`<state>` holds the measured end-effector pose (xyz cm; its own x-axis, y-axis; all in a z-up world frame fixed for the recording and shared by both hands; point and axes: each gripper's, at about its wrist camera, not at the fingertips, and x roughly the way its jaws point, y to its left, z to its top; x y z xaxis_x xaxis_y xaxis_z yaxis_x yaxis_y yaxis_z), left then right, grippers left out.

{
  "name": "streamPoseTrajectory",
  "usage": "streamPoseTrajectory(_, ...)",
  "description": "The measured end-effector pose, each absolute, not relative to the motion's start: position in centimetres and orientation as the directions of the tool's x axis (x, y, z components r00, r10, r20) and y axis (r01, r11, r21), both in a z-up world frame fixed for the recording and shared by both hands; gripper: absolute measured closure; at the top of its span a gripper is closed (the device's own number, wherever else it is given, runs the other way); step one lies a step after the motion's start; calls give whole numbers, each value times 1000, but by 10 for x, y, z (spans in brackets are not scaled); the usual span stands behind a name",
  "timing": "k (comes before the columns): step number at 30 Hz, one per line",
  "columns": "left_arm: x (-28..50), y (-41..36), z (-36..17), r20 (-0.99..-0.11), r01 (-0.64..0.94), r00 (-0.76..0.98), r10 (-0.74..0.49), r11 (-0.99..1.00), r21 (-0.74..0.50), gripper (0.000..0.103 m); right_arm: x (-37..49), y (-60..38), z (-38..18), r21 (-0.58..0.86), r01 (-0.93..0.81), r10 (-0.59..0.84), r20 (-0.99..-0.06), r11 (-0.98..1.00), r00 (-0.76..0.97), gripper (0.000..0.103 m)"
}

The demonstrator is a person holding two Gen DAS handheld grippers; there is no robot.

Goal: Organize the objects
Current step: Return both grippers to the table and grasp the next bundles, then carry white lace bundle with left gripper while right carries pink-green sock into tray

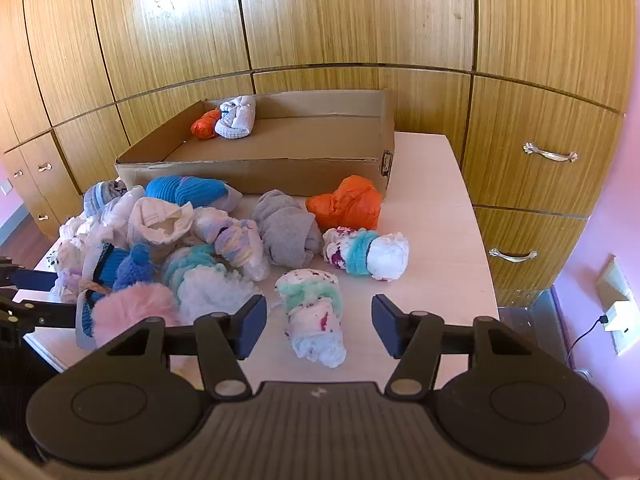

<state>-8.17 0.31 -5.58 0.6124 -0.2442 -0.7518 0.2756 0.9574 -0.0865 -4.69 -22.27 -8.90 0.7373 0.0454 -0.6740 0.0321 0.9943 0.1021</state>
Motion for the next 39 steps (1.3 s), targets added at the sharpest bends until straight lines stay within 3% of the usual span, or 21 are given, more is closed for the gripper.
streamPoseTrajectory(7,-70,4,-60,-762,237,603,-237,965,-112,30,-47,-224,-92,111,31,53,-684,993,728,65)
streamPoseTrajectory(12,-70,-4,-60,-754,253,612,-241,962,-102,40,-50,-225,-93,111,34,52,-685,993,727,76)
streamPoseTrajectory(20,-80,-6,-55,-735,284,637,-233,957,-58,42,-58,-231,-83,130,46,52,-663,990,747,78)
streamPoseTrajectory(26,-83,-6,-21,-701,326,672,-240,945,-12,42,-61,-240,-50,165,46,66,-614,985,787,78)
streamPoseTrajectory(33,-24,-20,39,-626,364,738,-253,930,55,42,-25,-248,9,190,-7,105,-513,982,852,78)
streamPoseTrajectory(39,34,-39,53,-640,371,727,-251,927,57,42,19,-250,31,202,-33,130,-488,979,863,78)
